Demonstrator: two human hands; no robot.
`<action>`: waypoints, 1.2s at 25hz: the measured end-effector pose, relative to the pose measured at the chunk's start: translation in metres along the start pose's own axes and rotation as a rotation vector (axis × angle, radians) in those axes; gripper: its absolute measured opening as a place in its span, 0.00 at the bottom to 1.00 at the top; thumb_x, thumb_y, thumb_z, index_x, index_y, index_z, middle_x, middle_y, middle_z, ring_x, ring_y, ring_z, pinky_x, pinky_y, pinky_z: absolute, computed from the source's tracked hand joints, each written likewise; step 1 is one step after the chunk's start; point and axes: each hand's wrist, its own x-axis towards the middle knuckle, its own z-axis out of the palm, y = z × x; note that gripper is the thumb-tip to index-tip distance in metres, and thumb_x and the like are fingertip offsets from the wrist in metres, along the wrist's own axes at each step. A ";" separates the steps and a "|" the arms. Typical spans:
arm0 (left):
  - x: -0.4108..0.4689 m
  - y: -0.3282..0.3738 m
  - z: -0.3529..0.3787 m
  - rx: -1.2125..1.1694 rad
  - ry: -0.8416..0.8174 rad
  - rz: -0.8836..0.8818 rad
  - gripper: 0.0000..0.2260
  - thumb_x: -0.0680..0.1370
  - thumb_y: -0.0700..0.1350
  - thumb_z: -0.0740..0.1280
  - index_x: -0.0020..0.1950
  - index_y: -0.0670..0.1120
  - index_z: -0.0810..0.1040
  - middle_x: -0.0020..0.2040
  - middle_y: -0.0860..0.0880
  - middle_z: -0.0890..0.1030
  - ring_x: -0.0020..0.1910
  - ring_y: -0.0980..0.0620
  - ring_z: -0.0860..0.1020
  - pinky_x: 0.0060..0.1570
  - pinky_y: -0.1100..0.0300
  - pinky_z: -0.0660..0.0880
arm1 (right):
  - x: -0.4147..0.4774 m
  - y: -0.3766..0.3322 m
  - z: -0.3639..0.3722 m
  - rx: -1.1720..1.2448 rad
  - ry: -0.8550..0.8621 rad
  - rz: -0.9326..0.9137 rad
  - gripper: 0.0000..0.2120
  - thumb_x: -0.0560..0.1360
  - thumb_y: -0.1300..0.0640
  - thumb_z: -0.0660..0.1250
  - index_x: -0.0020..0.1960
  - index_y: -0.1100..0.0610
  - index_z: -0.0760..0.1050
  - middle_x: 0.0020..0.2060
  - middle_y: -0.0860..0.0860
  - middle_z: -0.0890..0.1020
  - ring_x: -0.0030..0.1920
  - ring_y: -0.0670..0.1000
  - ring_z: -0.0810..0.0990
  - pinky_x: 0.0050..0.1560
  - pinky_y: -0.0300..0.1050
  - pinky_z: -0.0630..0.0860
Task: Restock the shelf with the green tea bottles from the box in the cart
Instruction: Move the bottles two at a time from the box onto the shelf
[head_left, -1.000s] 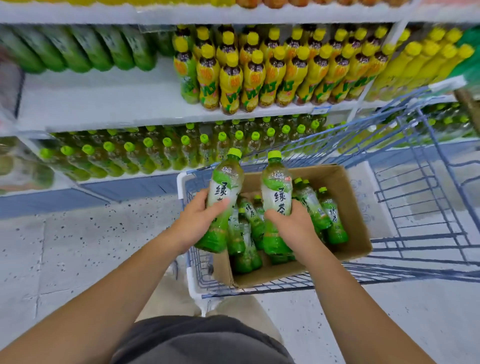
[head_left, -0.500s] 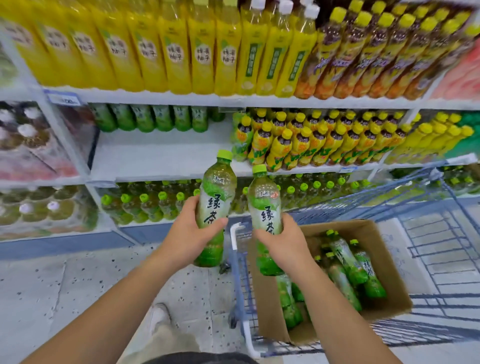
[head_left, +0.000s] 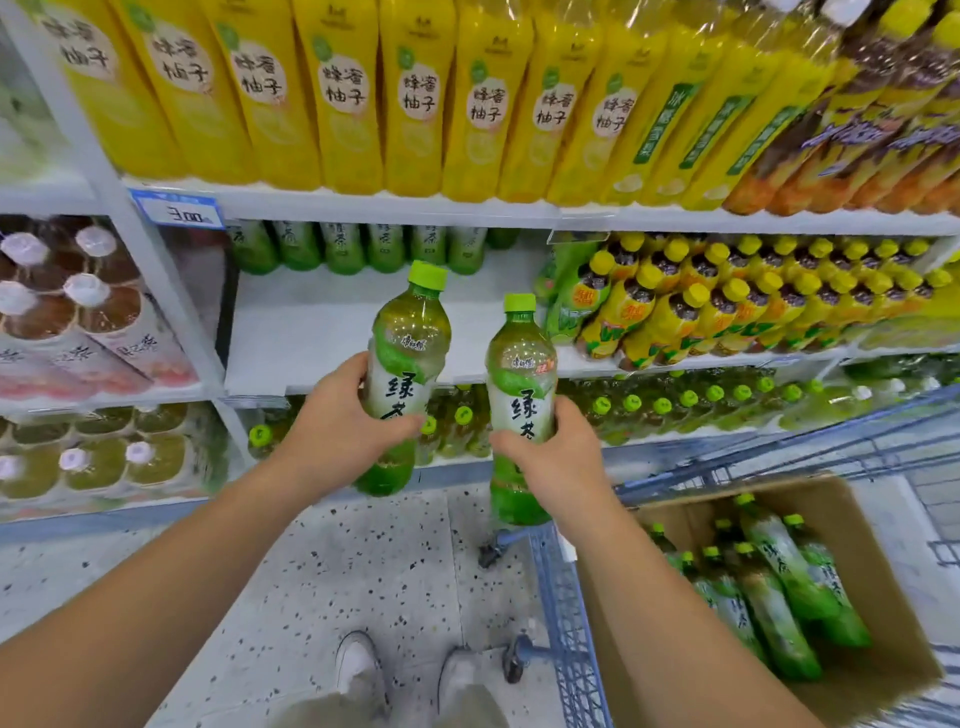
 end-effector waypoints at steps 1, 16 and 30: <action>0.012 -0.005 -0.001 0.009 0.016 0.006 0.20 0.68 0.44 0.80 0.56 0.52 0.77 0.47 0.56 0.82 0.44 0.60 0.81 0.38 0.68 0.75 | 0.012 0.000 0.005 -0.011 -0.001 -0.012 0.16 0.69 0.57 0.77 0.53 0.52 0.75 0.44 0.47 0.83 0.43 0.46 0.82 0.38 0.42 0.76; 0.190 -0.077 0.060 0.033 0.215 0.215 0.20 0.67 0.46 0.80 0.52 0.56 0.75 0.44 0.60 0.80 0.44 0.64 0.78 0.40 0.68 0.72 | 0.209 0.034 0.050 -0.010 0.199 -0.305 0.21 0.68 0.54 0.80 0.55 0.50 0.75 0.45 0.40 0.81 0.44 0.37 0.80 0.47 0.40 0.77; 0.264 -0.128 0.083 0.095 0.134 0.363 0.25 0.65 0.49 0.82 0.57 0.60 0.75 0.57 0.53 0.78 0.53 0.59 0.78 0.56 0.62 0.77 | 0.267 0.093 0.082 -0.015 0.294 -0.345 0.27 0.70 0.54 0.78 0.65 0.48 0.71 0.58 0.46 0.78 0.56 0.43 0.79 0.60 0.43 0.78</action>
